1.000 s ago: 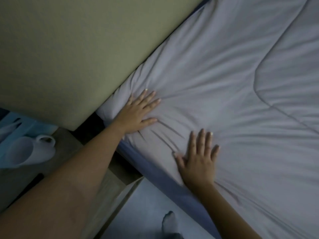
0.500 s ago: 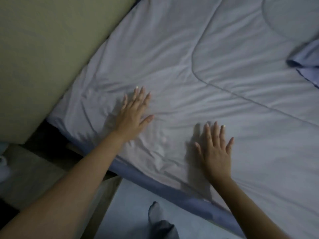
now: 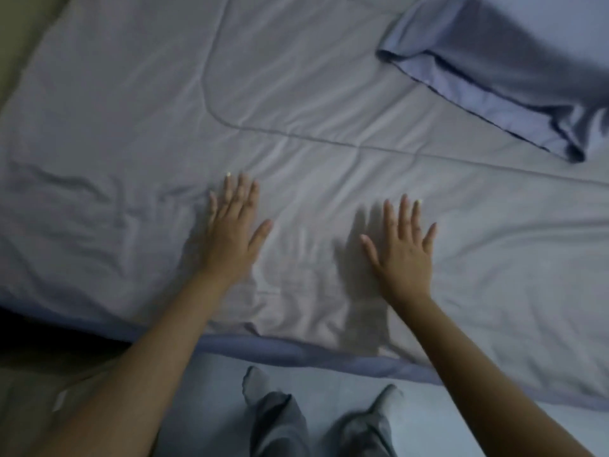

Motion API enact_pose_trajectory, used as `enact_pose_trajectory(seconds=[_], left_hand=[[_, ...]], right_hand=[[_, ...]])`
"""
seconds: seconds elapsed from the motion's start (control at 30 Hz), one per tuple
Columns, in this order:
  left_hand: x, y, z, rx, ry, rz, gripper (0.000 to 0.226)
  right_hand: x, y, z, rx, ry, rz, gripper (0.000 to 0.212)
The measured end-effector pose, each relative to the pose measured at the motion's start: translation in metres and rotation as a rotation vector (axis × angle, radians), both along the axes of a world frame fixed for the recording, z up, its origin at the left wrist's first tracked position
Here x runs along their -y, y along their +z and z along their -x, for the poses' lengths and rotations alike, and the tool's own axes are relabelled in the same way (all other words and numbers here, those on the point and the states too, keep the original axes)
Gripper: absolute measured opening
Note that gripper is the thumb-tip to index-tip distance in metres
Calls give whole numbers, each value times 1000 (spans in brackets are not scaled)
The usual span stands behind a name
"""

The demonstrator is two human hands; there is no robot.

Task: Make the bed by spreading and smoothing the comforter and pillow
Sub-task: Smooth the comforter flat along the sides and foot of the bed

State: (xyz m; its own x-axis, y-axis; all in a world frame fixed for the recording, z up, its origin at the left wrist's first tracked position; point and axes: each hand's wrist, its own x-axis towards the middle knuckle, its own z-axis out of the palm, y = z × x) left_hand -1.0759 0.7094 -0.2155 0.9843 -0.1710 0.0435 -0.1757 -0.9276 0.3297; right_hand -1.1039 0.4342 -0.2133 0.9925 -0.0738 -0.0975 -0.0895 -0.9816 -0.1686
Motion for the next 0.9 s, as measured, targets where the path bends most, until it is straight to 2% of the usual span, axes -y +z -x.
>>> enact_pose_trajectory(seconds=[0.1,0.27,0.33,0.43,0.53,0.6,0.67,0.73,0.8,0.9], left_hand=[[63,-13,6,-60,-67,-28,69],[89,-43,30,-170,-74,-211,72],[99,-36,27,-173,-30,-184,73],[138,-13,29,-106,-62,-101,73],[187,-12,42,-109,-210,-64,72],[208,-24,53,-171,-273,-129,75],[219,-32,57,-205,-217,-173,78],[230,-28,53,-193,-185,-158,80],[245,-21,51,-145,-269,-163,80],[266,-24,53,-133,-358,-201,77]], right_hand=[[53,-10,12,-68,-78,45,78],[93,-23,42,-200,150,8,82],[112,-11,38,-156,138,-34,84],[157,2,45,-102,26,21,84],[198,-2,66,-193,-37,64,87],[217,-10,80,-253,52,59,89],[236,-10,82,-224,127,20,89],[254,-4,75,-163,100,3,89],[272,1,73,-105,44,7,88],[286,-12,79,-129,38,12,79]])
